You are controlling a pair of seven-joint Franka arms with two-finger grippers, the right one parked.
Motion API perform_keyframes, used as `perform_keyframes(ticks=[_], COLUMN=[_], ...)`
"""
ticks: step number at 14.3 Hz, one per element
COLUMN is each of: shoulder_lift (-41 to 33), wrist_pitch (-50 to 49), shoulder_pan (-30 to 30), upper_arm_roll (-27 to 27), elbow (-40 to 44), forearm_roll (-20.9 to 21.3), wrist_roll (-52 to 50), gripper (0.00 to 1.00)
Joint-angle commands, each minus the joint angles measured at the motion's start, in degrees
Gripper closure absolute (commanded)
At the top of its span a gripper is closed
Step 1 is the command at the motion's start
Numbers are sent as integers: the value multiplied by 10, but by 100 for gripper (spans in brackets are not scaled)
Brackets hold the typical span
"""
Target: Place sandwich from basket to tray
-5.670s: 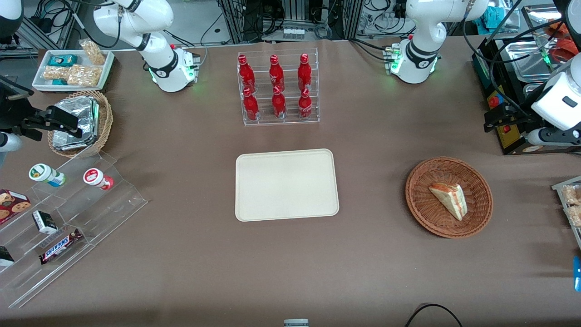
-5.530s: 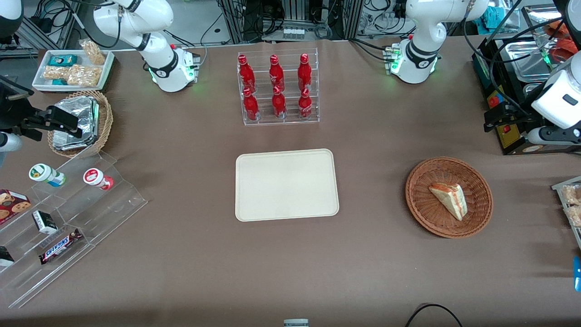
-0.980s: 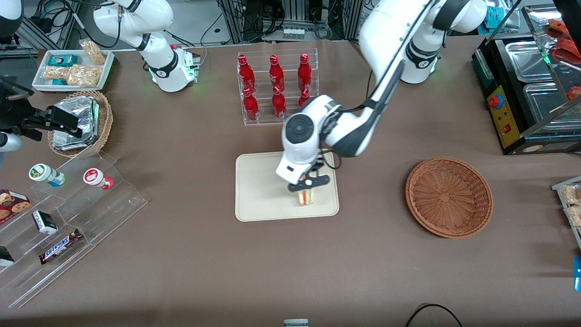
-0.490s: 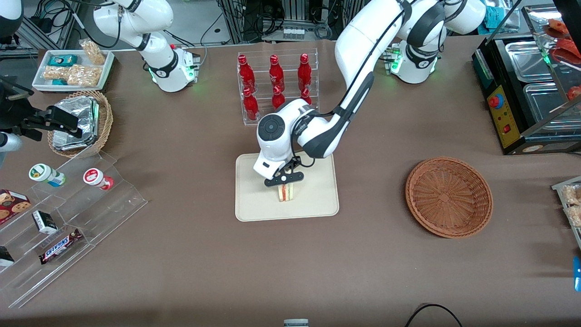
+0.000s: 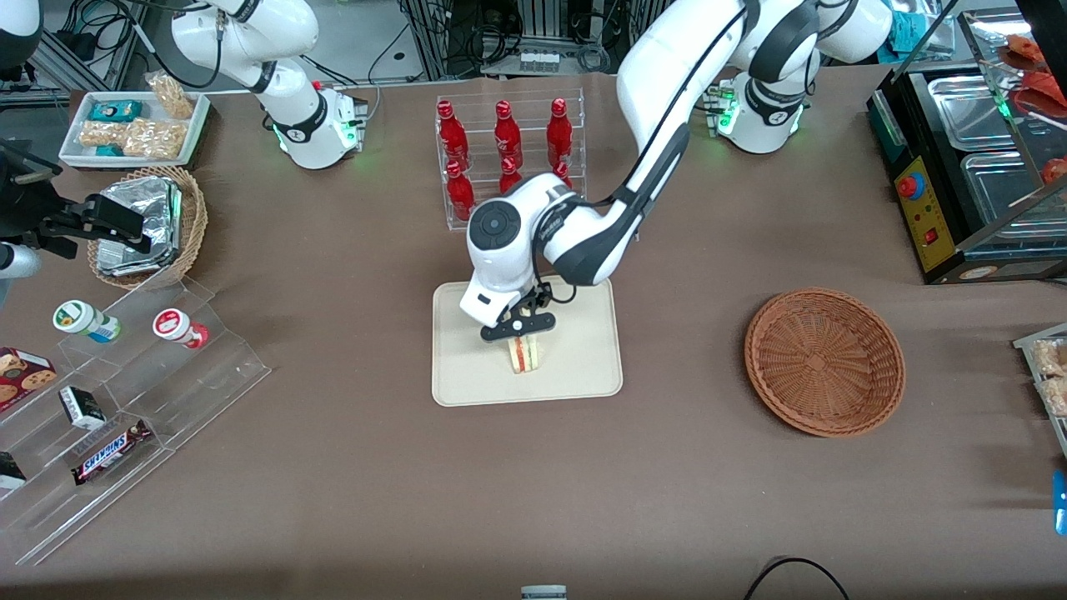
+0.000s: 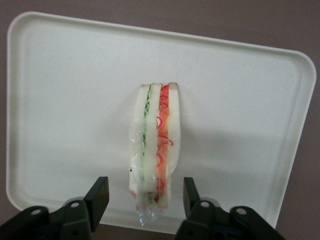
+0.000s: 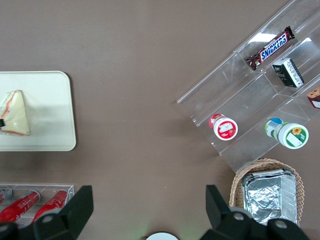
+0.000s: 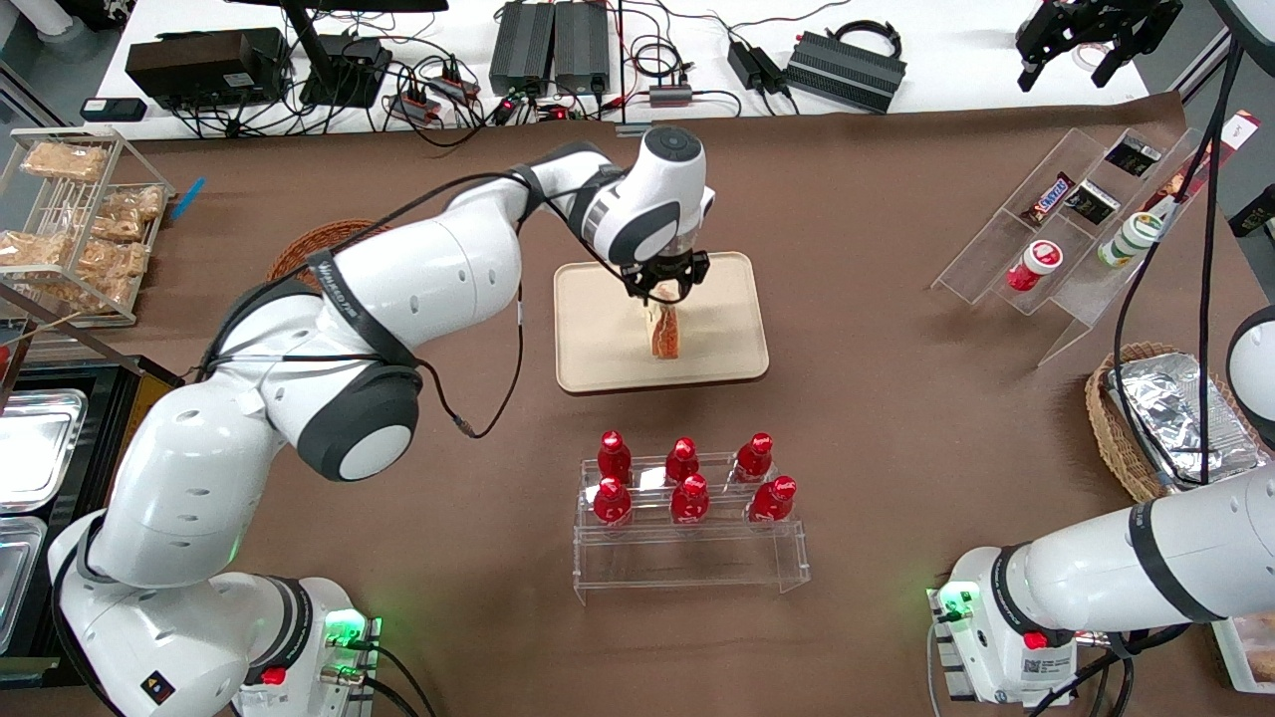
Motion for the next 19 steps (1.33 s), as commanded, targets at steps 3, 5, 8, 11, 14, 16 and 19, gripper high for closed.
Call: perform_keyframes(ticks=[3,5,8,11,14,16,19], shoulder_lift=[-150,-186,-237,-300,-352,-375,-412], wrist_pitch=[-60,-67,-65,-72,-83,-129,-170], shoulder_pan=[36,75,134,178,226,267,318], upper_arm_roll=[6,5,5,5,5,5,5], elbow=[-140,-183,-248,-314,-358,-358,-356], forearm_roll=[40,43,43,43,43,39,35], wrist_roll=[4,27,127,221,301,374,452], gripper=[0,0,0,0,0,0,0])
